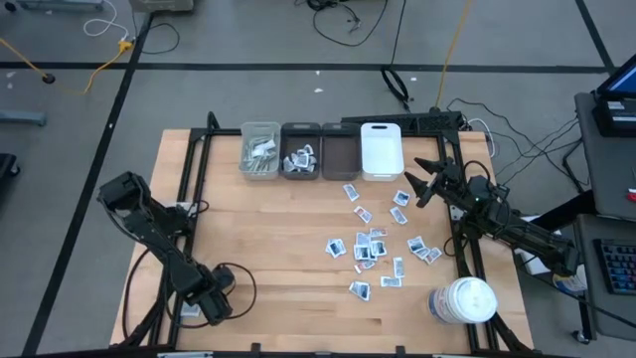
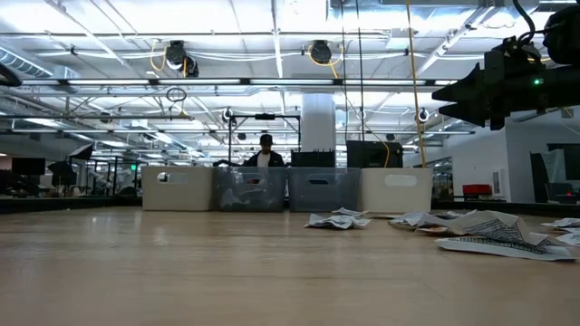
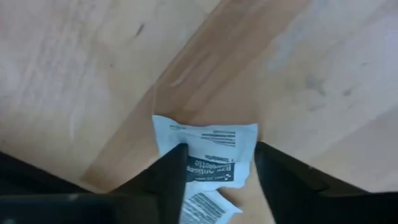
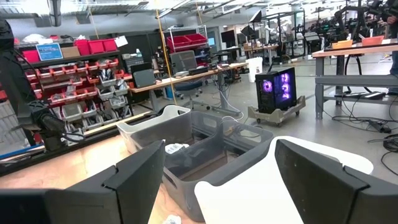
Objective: Pick & Place First Aid Supplies
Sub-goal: Put the towelette pack into the left black bin
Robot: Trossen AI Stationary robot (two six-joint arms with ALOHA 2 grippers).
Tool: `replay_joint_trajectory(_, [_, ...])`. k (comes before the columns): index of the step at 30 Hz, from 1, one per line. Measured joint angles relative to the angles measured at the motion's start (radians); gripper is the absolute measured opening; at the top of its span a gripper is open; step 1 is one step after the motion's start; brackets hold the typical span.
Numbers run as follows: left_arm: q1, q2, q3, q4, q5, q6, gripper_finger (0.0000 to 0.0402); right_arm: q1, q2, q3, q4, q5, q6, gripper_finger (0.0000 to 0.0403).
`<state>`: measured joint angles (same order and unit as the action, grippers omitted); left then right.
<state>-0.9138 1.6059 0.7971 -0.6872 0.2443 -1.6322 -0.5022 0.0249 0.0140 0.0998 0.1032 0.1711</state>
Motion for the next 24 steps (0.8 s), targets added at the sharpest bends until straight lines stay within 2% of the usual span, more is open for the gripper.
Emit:
replay_joint_trajectory(9, [0.008,0.000,-0.001,-0.021,0.011,-0.021,0.0036,0.000,0.000,0.000,0.000,0.000,0.000,0.0297])
replay_joint_trajectory(11, [0.013,0.000,-0.002,-0.023,0.018,-0.008,0.0013,0.000,0.000,0.000,0.000,0.000,0.000,0.0297])
replay_joint_trajectory(16, [0.036,-0.051,-0.006,-0.055,0.022,0.034,0.0015,0.000,0.000,0.000,0.000,0.000,0.000,0.0297])
replay_joint_trajectory(24, [0.068,-0.247,-0.003,-0.123,0.028,0.067,0.0015,0.000,0.000,0.000,0.000,0.000,0.000,0.0297])
